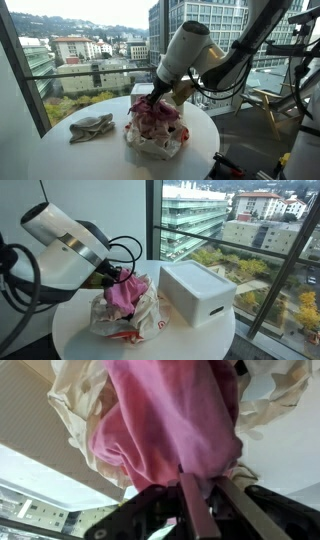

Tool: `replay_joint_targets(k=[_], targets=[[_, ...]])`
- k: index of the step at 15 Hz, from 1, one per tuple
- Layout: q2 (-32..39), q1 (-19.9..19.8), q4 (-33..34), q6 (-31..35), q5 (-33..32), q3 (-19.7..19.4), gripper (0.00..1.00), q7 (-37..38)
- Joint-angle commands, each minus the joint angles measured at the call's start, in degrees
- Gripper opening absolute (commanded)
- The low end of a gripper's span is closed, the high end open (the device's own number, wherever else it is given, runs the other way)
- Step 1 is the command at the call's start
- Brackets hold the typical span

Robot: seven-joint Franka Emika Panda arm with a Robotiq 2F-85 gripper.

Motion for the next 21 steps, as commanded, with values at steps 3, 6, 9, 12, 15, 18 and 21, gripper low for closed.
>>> replay_joint_targets(k=[3, 6, 9, 12, 15, 18, 21], targets=[[6.5, -2.3, 5.0, 2.4, -0.2, -1.8, 0.14, 0.3], [11.9, -2.7, 6.0, 4.1, 0.7, -2.9, 0.14, -0.6], [17.6, -2.9, 7.7, 4.8, 1.6, -3.0, 0.14, -0.7], [22.8, -2.7, 12.5, 2.6, 0.8, -3.0, 0.14, 1.3], [29.7, -2.8, 16.8, 1.6, 1.7, -3.0, 0.14, 1.3], [36.7, -3.4, 20.5, 0.0, 3.5, -3.0, 0.14, 0.9], [39.6, -4.4, 21.6, -0.3, 6.3, -2.1, 0.14, -0.5]])
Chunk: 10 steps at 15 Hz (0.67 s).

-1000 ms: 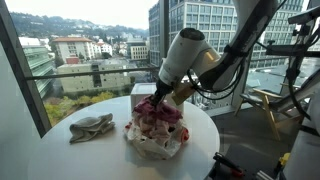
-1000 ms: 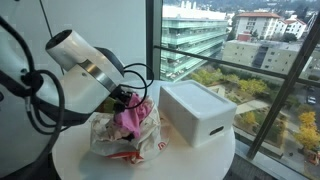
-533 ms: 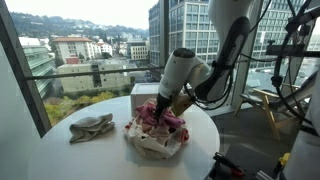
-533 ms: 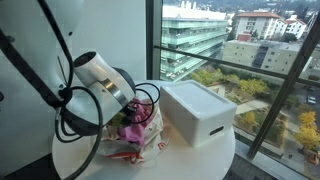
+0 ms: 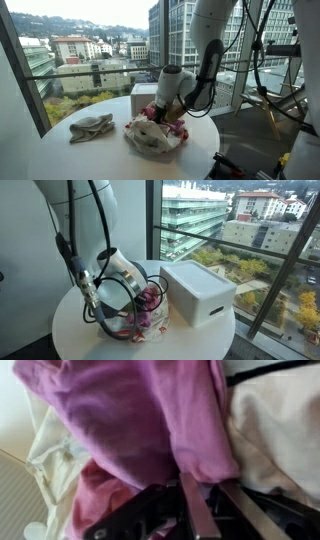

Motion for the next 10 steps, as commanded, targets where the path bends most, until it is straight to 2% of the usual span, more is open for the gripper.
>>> replay_joint_targets(k=[1, 2, 3, 4, 5, 7, 10], targets=[[5.8, -1.5, 2.3, -0.4, 3.4, 1.2, 0.14, -1.8], [5.0, -1.8, 1.5, -0.7, 4.2, 1.6, 0.15, -2.3], [3.3, -1.8, 0.3, -1.9, 4.8, 1.9, 0.41, -2.4], [1.9, -2.0, -0.6, -2.3, 5.1, 2.2, 0.41, -2.9], [0.0, -2.1, -1.8, -3.1, 5.7, 2.4, 0.47, -2.9], [-3.7, -3.9, -5.6, -4.6, 8.8, 4.2, 0.62, -5.7], [-8.8, -8.7, -11.7, -3.2, 14.7, 8.0, 0.84, -12.7]])
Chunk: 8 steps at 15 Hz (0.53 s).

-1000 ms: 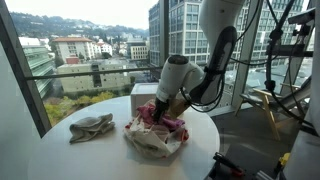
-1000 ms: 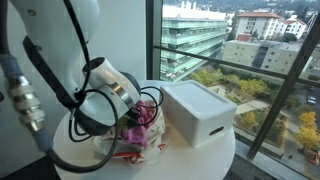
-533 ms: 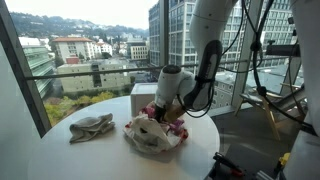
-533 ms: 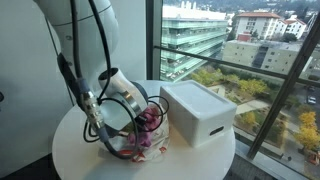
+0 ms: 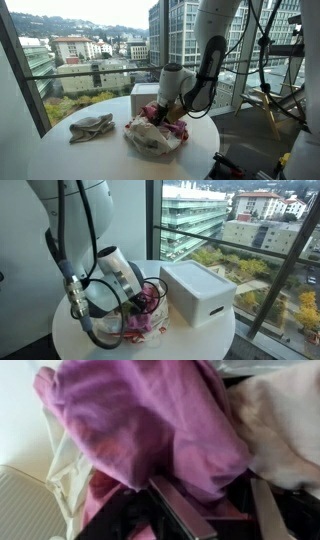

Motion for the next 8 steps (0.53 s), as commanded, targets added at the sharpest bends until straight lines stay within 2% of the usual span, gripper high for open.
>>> replay_joint_targets(k=[1, 2, 3, 8], targets=[[-7.4, -6.2, -9.4, 0.5, 6.6, 4.9, 0.93, -9.0], [-9.0, -7.6, -11.2, 1.3, 7.7, 5.9, 0.99, -10.7], [-11.1, -8.2, -12.8, 2.2, 7.4, 6.1, 1.0, -11.4], [-22.7, -7.7, -18.7, 4.7, 1.9, 5.0, 1.0, -11.5]])
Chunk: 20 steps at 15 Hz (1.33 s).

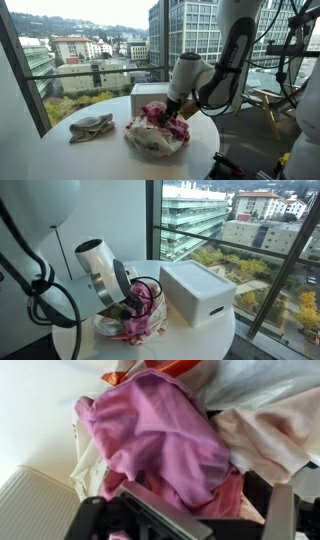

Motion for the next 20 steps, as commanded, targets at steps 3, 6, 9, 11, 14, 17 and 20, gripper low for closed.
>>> replay_joint_targets(k=[3, 6, 9, 11, 14, 17, 20], targets=[[-10.5, 0.7, -3.5, 1.1, -8.1, 0.3, 1.0, 2.6], [-10.6, 1.8, -4.2, 2.5, -12.4, 0.1, 1.0, 1.4], [-8.2, 3.5, -4.4, 2.2, -15.7, 1.0, 1.0, 1.2], [-8.0, 4.7, -4.5, 1.5, -18.4, 1.9, 1.0, 2.0], [-8.1, 6.2, -4.5, 1.5, -22.8, 3.3, 1.0, 4.1], [-11.0, 7.6, -4.3, -0.5, -28.7, 4.8, 1.0, 9.1], [-11.9, 8.5, -4.1, -4.2, -32.8, 6.2, 1.0, 14.0]])
